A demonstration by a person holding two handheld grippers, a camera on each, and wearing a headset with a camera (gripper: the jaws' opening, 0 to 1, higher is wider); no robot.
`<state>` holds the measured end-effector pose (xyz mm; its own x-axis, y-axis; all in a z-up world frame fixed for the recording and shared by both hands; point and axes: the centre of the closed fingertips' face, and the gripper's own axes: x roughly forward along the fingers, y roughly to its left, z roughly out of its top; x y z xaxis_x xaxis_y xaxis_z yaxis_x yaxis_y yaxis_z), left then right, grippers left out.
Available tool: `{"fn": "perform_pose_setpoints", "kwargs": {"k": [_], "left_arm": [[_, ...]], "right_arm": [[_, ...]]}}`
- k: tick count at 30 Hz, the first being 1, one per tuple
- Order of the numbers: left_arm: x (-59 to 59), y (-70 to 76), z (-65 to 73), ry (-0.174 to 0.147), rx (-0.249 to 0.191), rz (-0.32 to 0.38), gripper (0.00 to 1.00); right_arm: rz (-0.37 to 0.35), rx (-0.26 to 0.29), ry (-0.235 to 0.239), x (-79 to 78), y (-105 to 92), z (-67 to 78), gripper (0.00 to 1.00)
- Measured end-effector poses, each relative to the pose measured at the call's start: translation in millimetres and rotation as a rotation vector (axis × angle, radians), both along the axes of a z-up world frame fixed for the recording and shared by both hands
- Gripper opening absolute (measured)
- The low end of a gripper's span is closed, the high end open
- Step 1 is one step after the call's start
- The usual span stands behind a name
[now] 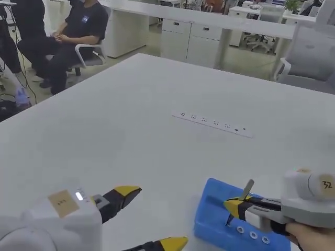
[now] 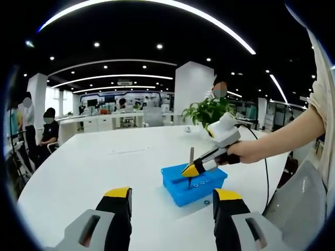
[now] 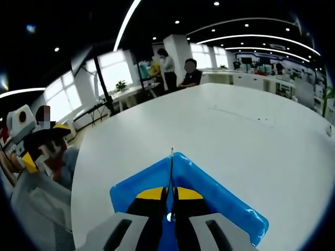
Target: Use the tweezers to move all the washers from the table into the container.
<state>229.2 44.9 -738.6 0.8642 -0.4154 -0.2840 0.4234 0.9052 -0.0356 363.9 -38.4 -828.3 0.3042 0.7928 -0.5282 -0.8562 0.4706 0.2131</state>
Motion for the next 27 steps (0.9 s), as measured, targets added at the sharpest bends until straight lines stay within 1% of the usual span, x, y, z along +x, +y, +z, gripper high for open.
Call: {"fn": "perform_pose_setpoints", "kwargs": {"k": [11,19,21,23,26,27], "left_arm": [[0.0,-2.4,-0.7,0.003,0.004,-0.01,0.62],[0.3,-0.8,-0.6,0.003,0.004,-0.003,0.62],[0.4,-0.8,-0.2,0.001,0.003,-0.002,0.62],[0.5,-0.3,-0.1,0.0,0.004,0.001,0.62],[0.4,0.3,0.3,-0.001,0.0,0.004,0.62],[0.3,0.2,0.5,-0.002,-0.001,0.004,0.62]], "right_arm": [[-0.011,0.0,0.0,5.0,-4.7,-2.7,0.04],[0.005,0.009,-0.001,0.4,-1.6,-1.2,0.04],[0.0,0.004,-0.016,0.9,-2.7,0.0,0.04],[-0.015,0.023,-0.011,1.8,-4.2,3.4,0.04],[-0.026,0.04,-0.02,1.6,-5.3,10.5,0.04],[-0.029,0.051,-0.024,-0.2,-4.3,15.2,0.04]]}}
